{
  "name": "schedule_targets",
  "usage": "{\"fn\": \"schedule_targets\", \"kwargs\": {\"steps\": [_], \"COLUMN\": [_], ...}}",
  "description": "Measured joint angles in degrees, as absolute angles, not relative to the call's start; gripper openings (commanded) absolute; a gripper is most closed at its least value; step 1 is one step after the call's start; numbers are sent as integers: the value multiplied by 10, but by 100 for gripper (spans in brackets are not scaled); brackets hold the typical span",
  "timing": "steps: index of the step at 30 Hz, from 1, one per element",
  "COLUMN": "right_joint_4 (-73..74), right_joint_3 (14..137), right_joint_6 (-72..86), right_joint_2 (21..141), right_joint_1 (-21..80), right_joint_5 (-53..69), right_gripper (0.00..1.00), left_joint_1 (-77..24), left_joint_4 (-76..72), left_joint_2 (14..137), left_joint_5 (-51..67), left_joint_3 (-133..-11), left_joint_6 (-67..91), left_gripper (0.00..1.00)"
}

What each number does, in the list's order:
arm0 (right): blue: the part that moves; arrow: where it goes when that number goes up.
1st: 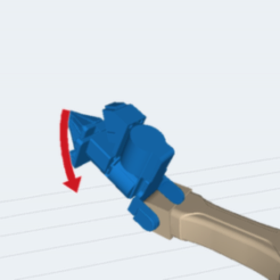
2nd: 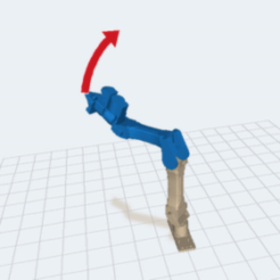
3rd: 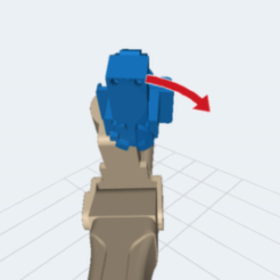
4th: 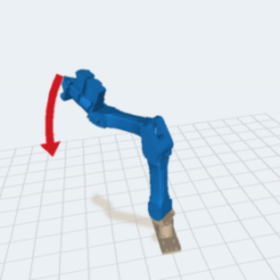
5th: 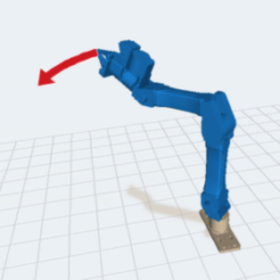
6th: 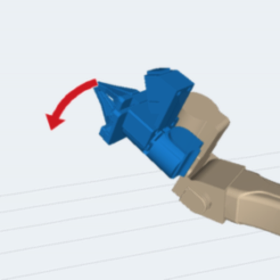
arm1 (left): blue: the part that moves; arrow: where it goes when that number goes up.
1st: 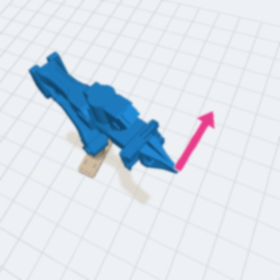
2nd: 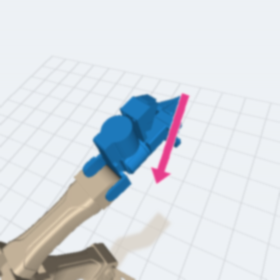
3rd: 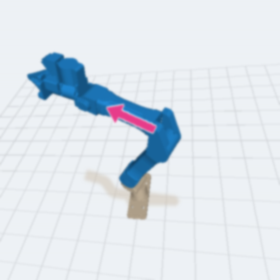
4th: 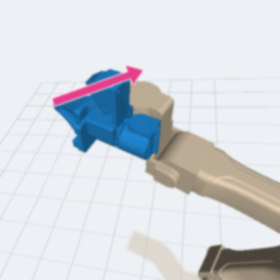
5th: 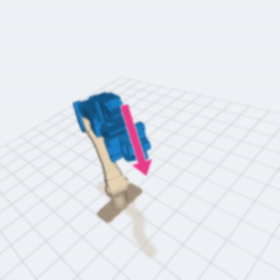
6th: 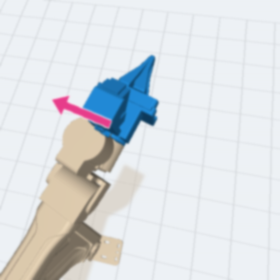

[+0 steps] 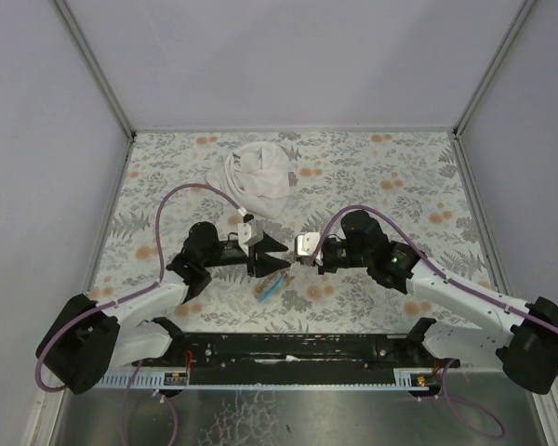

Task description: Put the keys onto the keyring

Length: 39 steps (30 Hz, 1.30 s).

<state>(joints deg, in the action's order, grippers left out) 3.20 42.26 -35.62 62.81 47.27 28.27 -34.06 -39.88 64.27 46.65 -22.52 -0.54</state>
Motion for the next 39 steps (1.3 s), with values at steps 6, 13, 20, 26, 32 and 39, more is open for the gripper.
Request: {"fn": "schedule_targets", "kwargs": {"steps": [6, 13, 20, 26, 32, 39], "right_joint_4": [36, 37, 37, 40, 37, -18], "right_joint_3": [423, 431, 432, 432, 429, 406], "right_joint_6": [-356, -356, -356, -356, -352, -338], "right_joint_2": [631, 634, 634, 634, 621, 604], "right_joint_1": [473, 475, 475, 476, 476, 479], "right_joint_5": [286, 286, 287, 291, 282, 265], "right_gripper": [0, 0, 0, 0, 0, 0], "left_joint_1": [-341, -341, -341, -341, -341, -349], "left_joint_4": [-389, -377, -359, -363, -382, -459], "left_joint_2": [666, 686, 698, 698, 690, 666], "left_joint_5": [500, 522, 529, 529, 492, 403], "left_joint_3": [-241, -249, -257, -258, -251, -211], "left_joint_6": [-17, -20, -23, -15, 31, 145], "left_gripper": [26, 26, 8, 0, 0, 0]}}
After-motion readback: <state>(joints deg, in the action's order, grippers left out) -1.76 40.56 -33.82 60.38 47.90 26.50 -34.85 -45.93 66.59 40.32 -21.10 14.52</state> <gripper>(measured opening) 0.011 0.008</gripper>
